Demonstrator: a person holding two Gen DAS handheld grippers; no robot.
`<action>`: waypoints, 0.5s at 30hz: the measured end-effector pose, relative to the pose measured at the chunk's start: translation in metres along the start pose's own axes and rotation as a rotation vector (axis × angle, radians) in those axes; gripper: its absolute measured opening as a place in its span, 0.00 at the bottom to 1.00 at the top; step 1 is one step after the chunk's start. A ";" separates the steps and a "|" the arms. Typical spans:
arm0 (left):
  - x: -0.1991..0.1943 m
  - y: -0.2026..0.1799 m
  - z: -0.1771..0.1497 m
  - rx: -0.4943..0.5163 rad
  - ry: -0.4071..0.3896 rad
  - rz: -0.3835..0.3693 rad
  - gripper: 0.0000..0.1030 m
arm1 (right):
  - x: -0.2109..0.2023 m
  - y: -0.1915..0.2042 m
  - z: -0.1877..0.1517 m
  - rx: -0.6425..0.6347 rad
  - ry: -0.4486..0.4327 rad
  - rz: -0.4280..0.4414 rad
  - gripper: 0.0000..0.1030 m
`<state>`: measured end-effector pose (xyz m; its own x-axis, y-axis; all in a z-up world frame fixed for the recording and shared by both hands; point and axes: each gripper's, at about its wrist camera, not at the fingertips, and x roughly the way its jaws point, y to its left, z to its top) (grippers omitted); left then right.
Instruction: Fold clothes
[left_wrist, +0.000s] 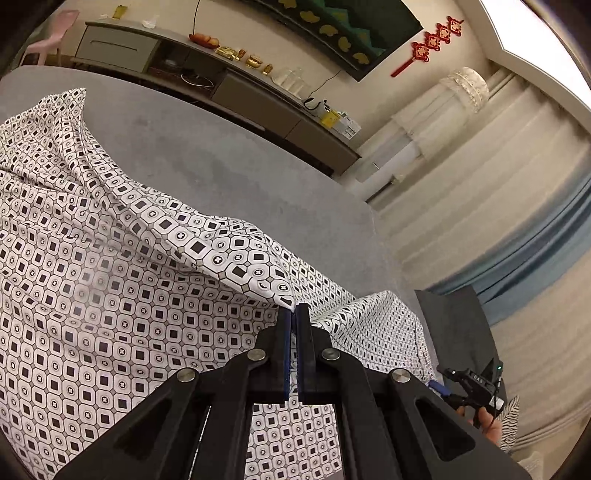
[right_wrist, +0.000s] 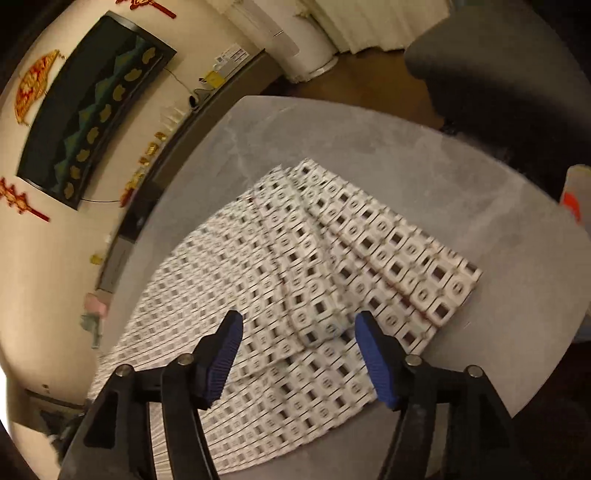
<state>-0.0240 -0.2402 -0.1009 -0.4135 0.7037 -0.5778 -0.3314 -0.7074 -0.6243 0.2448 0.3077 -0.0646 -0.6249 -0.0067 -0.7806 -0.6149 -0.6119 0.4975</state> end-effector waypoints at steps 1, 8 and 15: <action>0.002 -0.001 0.001 0.000 -0.002 0.000 0.00 | 0.001 0.002 -0.001 -0.026 -0.011 -0.032 0.65; 0.013 -0.004 0.009 0.017 -0.022 0.011 0.00 | 0.008 0.031 0.007 -0.221 -0.020 -0.129 0.07; -0.021 -0.039 0.019 0.110 -0.059 -0.046 0.00 | -0.059 0.043 0.050 -0.389 -0.052 -0.059 0.06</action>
<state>-0.0182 -0.2287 -0.0547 -0.4437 0.7328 -0.5159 -0.4406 -0.6797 -0.5865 0.2310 0.3210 0.0220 -0.6234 0.0715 -0.7786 -0.4287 -0.8641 0.2639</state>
